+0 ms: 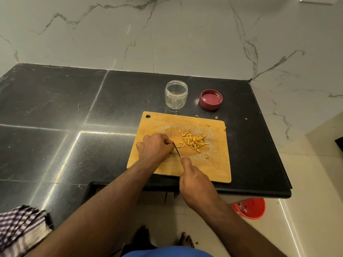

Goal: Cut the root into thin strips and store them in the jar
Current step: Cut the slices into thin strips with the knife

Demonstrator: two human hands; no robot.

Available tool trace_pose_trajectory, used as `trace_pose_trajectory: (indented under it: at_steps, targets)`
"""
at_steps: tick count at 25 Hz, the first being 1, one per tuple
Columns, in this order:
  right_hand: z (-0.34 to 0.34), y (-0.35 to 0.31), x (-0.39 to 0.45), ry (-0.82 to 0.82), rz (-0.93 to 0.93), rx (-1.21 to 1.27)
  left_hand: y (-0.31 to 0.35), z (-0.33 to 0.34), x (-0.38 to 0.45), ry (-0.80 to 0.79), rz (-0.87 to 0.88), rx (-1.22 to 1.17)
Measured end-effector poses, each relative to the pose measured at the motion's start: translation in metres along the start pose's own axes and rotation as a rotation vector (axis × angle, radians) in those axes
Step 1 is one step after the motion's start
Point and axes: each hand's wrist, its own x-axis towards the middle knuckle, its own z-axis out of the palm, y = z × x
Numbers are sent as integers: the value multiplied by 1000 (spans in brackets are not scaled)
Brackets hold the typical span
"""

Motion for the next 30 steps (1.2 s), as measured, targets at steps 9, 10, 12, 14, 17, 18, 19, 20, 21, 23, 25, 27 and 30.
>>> trace_pose_trajectory:
  at_steps: [9,10,12,14,17,18,19,20,21,23,25,27,30]
  targets:
    - [-12,17,-31,80,62,127,-1,-9,0,-13,41,20]
    - [-14,17,-31,80,74,143,-5,-13,2,-13,39,-5]
    - [-15,15,-28,81,65,142,-13,-24,4,4,17,-58]
    - [-11,8,-24,66,28,125,-23,-30,4,9,0,-116]
    - [2,1,-18,23,-35,98,-30,-31,-1,-29,19,-159]
    - [5,3,-17,16,-37,92,-32,-30,-2,-39,30,-167]
    - [6,5,-17,19,-29,88,-34,-30,-3,-44,38,-179]
    - [5,9,-17,27,-5,88,-36,-30,-3,-47,42,-192]
    - [3,14,-19,44,30,98,-37,-30,-4,-49,42,-203]
    - [-3,23,-22,86,79,128,-39,-31,-4,-51,48,-210]
    - [-6,22,-26,91,61,130,-40,-31,-5,-50,58,-206]
    - [-4,16,-27,58,36,137,-39,-31,-6,-52,56,-204]
    - [0,19,-25,36,45,119,-40,-33,-6,-71,69,-186]
